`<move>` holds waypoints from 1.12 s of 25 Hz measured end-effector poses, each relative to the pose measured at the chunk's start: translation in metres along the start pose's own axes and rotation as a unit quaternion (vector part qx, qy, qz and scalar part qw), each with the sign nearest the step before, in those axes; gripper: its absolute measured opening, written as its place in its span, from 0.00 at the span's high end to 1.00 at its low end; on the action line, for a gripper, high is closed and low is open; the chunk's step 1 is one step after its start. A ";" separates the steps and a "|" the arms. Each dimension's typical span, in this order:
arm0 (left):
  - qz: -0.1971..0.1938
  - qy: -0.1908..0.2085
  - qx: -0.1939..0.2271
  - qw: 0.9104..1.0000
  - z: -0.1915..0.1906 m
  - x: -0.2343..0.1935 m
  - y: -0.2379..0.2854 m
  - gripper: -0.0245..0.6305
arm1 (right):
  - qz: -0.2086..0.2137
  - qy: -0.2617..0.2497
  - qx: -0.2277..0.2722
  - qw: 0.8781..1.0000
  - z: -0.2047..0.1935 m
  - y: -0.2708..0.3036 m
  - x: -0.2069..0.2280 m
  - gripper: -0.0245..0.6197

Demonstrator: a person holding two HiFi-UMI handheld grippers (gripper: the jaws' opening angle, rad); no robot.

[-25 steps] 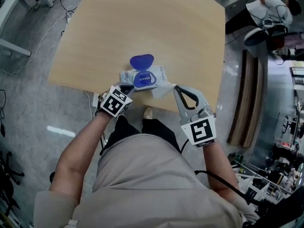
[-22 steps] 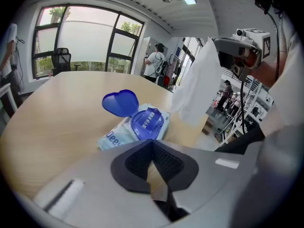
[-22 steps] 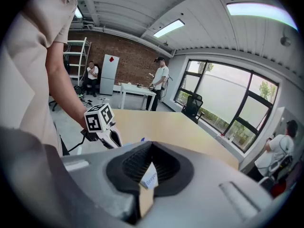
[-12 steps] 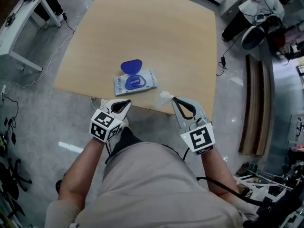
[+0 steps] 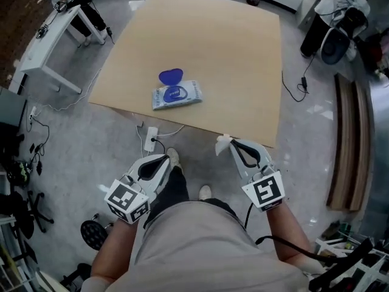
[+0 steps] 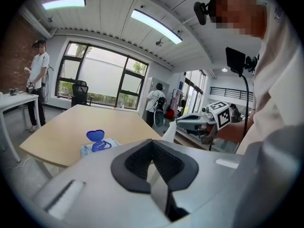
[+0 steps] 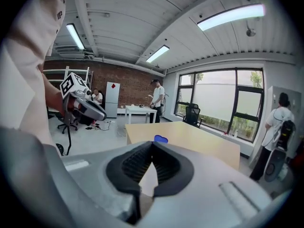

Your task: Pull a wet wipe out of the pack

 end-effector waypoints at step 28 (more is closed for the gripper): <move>-0.077 0.091 0.068 0.991 -0.034 0.075 -0.218 0.96 | -0.069 0.022 0.018 0.997 0.054 -0.127 -0.215 0.96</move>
Point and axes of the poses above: the fingertips, and each gripper's own axes: y forward along the fingers, x to its right, z out of its top, the point moved 8 cm from there along -y, backward along the fingers, and after that the axes turned 9 degrees about -x, right-handed, at the moved point
